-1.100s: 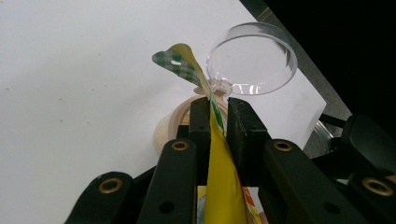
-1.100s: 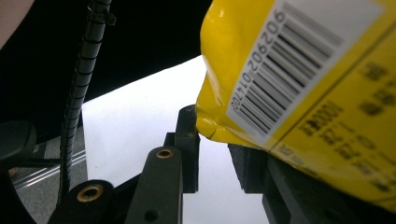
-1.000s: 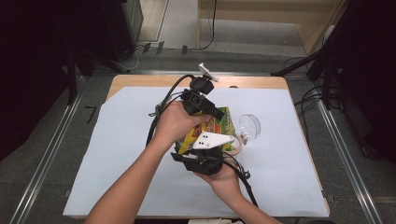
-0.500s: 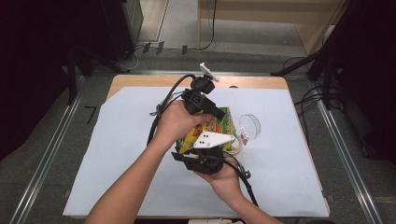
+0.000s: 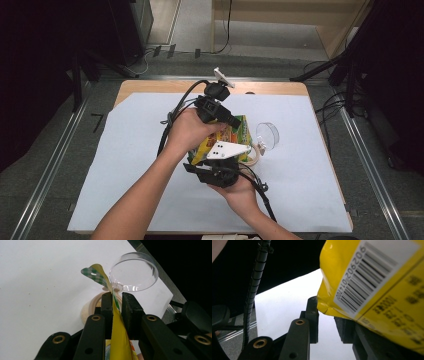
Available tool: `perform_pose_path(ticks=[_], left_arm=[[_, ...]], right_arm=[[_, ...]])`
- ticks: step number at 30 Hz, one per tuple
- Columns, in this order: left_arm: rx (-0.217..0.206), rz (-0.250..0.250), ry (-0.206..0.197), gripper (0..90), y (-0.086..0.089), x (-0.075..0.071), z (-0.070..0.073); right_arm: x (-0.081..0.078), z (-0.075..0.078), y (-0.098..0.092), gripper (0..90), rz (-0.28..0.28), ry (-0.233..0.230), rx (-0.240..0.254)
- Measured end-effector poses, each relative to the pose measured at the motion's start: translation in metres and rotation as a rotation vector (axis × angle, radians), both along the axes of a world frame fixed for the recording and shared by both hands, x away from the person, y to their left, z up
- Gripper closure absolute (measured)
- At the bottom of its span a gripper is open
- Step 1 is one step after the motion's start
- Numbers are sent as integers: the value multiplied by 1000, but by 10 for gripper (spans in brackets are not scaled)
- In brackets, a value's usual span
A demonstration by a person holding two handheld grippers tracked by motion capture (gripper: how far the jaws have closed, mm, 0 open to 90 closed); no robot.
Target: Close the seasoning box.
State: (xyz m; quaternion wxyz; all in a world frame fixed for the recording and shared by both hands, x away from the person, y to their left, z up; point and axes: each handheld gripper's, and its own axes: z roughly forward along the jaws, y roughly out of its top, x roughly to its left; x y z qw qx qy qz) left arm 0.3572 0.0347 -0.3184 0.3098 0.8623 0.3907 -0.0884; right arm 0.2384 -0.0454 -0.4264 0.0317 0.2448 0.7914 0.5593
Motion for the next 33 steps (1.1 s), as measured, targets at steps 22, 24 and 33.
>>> perform_pose_path(ticks=[22,24,33], left_arm=[[-11,0,-7,806,1,-1,0],[-10,0,-6,806,2,-1,0],[-12,2,-4,807,1,0,-1]], right_arm=[[0,0,0,752,3,-6,-3],[0,0,0,752,3,-6,-3],[0,0,0,752,2,-7,-5]])
